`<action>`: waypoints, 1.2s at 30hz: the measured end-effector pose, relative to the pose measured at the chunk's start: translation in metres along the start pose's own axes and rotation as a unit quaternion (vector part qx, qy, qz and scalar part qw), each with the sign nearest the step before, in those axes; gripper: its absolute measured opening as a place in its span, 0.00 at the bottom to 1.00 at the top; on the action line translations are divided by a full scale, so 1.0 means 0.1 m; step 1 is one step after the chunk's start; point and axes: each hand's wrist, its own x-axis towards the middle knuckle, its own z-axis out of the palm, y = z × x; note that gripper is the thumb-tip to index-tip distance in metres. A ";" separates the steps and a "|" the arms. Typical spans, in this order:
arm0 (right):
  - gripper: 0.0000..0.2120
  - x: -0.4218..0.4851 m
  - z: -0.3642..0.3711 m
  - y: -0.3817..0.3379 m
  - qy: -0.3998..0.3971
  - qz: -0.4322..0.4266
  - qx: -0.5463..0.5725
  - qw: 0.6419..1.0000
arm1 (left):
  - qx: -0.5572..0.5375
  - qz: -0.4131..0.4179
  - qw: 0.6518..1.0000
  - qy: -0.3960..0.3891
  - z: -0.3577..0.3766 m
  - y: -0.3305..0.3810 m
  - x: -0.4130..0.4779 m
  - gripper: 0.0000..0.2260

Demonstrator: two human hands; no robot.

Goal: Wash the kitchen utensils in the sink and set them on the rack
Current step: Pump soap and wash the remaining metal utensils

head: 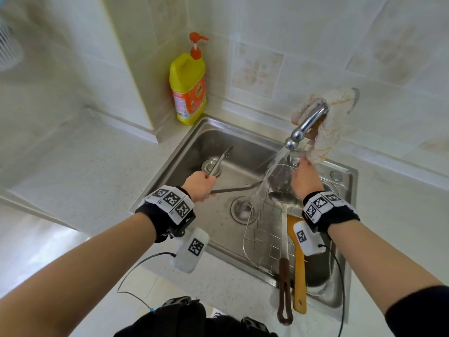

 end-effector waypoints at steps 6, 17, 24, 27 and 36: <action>0.14 0.00 0.07 -0.07 -0.031 0.067 -0.091 0.993 | 0.034 0.047 0.998 -0.010 -0.17 -0.03 0.14 0.13; 0.15 -0.14 0.18 -0.09 -0.027 0.262 -0.005 0.965 | 0.102 0.126 0.983 -0.086 -0.39 0.06 0.36 0.14; 0.05 -0.21 0.38 -0.16 -0.042 0.306 0.033 0.950 | 0.111 0.111 0.982 -0.107 -0.47 -0.04 0.36 0.13; 0.04 -0.17 0.46 -0.19 -0.051 0.306 0.051 0.949 | 0.114 0.102 0.983 -0.104 -0.50 -0.08 0.37 0.14; 0.12 -0.22 0.50 -0.38 0.044 0.201 0.044 0.978 | 0.110 0.084 0.986 -0.098 -0.44 -0.17 0.37 0.13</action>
